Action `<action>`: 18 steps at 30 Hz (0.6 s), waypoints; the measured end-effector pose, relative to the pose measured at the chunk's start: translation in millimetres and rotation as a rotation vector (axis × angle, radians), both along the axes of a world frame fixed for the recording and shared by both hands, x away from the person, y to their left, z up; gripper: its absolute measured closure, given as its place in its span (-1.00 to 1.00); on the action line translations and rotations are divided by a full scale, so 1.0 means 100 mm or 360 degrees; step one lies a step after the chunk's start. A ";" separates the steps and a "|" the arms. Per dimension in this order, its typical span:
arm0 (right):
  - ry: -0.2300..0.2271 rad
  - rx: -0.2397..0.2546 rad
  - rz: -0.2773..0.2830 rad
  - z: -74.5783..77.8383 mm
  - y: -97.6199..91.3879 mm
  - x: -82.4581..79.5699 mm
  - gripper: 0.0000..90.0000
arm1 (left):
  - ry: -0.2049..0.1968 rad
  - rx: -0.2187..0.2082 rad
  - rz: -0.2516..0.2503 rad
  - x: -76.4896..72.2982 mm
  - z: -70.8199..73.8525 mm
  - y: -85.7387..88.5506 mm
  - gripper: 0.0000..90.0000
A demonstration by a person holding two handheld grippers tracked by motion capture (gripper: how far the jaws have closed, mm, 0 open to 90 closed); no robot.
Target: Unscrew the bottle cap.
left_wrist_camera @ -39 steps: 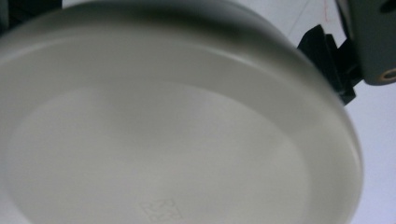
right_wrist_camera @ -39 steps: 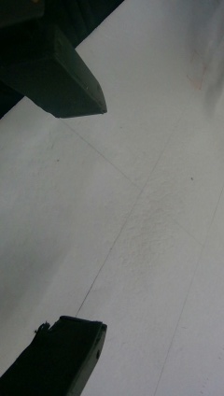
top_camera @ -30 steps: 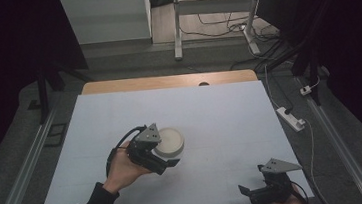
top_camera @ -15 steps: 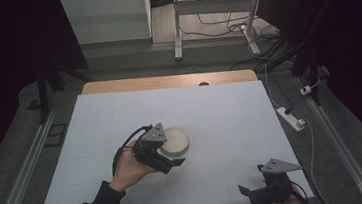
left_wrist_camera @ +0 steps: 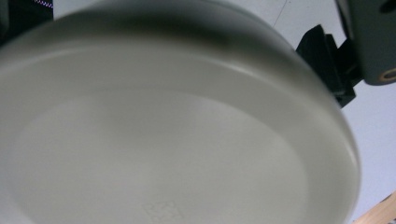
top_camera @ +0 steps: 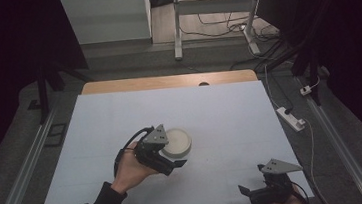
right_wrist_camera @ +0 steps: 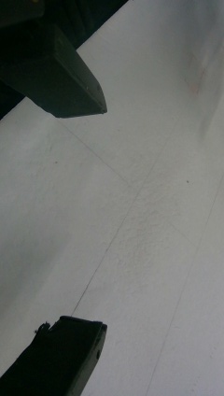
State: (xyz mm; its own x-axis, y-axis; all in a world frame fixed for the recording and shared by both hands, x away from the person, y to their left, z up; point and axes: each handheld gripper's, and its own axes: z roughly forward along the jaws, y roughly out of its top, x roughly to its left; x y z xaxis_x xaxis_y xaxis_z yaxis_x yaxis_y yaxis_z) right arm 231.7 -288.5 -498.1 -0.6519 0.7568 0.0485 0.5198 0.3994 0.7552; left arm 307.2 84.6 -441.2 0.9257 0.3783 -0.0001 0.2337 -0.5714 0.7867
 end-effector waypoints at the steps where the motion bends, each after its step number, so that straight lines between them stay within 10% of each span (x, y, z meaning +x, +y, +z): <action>1: -0.0003 0.0008 0.0001 0.00 0.00 0.00 -1.00 | 0.0000 0.0003 -0.0002 0.00 0.00 0.00 -0.84; 18: -0.0004 0.0154 0.0087 0.22 0.23 0.01 -1.00 | -0.0004 0.0009 -0.0002 -0.01 -0.02 -0.01 -0.84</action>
